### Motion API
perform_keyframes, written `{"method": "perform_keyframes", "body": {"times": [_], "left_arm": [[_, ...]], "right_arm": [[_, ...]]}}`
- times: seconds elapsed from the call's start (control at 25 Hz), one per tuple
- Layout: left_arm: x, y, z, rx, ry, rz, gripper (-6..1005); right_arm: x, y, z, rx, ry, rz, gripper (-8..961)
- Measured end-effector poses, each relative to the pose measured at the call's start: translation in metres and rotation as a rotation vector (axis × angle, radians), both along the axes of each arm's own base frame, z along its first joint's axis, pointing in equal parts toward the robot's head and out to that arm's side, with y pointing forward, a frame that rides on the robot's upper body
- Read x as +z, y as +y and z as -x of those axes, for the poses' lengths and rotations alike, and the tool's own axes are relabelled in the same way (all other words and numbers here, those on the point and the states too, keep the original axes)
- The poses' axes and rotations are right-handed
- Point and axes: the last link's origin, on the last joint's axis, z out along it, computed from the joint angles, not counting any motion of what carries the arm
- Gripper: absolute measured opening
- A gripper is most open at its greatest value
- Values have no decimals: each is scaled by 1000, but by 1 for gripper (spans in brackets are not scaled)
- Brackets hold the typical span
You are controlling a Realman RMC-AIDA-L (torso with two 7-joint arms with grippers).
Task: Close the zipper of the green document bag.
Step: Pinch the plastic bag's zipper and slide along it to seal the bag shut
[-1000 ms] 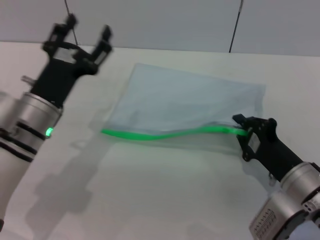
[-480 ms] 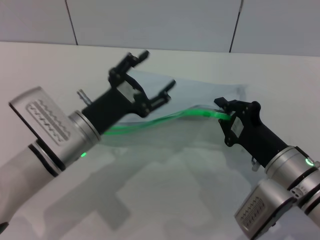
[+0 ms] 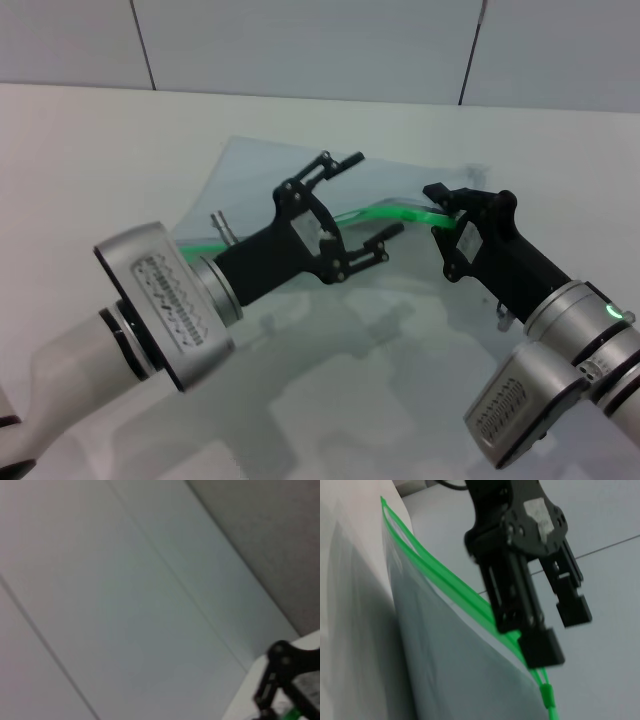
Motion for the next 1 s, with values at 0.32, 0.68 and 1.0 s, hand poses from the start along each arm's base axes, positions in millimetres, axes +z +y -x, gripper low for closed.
{"method": "perform_keyframes", "body": {"times": [0.32, 0.68, 1.0], "left_arm": [[-12, -1, -3, -41, 97, -13, 792], [-15, -2, -4, -85, 153, -59, 790], [-18, -6, -6, -115, 182, -82, 543]], "right_arm": [[-4, -3, 5, 19, 4, 18, 81], [-8, -7, 7, 38, -4, 39, 90], [-9, -7, 8, 41, -8, 41, 98]]}}
